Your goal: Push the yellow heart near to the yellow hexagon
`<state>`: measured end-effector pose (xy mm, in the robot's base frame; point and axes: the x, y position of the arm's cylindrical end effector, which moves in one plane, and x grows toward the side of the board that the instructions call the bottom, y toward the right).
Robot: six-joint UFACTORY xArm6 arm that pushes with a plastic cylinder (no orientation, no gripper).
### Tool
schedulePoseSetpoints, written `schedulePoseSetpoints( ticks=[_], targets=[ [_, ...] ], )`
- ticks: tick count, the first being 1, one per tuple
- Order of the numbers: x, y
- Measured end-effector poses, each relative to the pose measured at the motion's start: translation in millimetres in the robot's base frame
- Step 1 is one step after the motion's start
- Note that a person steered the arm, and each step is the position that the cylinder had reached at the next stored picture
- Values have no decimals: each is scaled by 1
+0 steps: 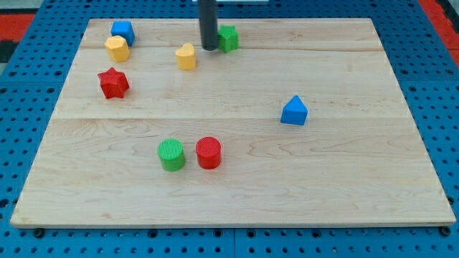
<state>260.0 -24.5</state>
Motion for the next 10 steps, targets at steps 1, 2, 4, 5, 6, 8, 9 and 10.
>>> schedulePoseSetpoints(
  ticks=[1, 2, 4, 5, 6, 8, 9, 10],
  targets=[
    [-18, 33],
    [-26, 54],
    [18, 86],
    [-33, 161],
    [-68, 162],
    [-61, 59],
    [-62, 73],
    [-40, 75]
  ],
)
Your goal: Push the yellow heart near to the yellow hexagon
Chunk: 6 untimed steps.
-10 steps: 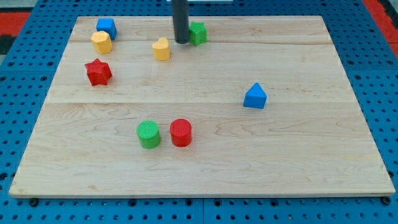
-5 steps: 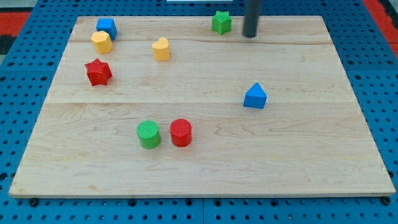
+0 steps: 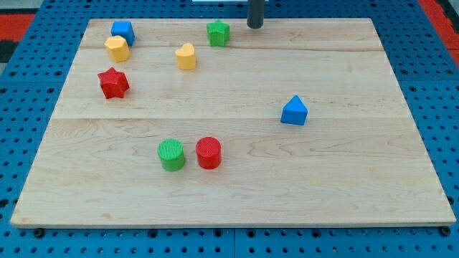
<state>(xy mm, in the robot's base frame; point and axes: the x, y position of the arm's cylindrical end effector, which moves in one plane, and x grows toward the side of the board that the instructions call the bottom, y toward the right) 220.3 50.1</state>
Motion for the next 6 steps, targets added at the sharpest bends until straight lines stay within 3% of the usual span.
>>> schedulePoseSetpoints(
  ticks=[1, 2, 4, 6],
  targets=[
    [69, -19],
    [80, -83],
    [72, -162],
    [37, -139]
  ],
)
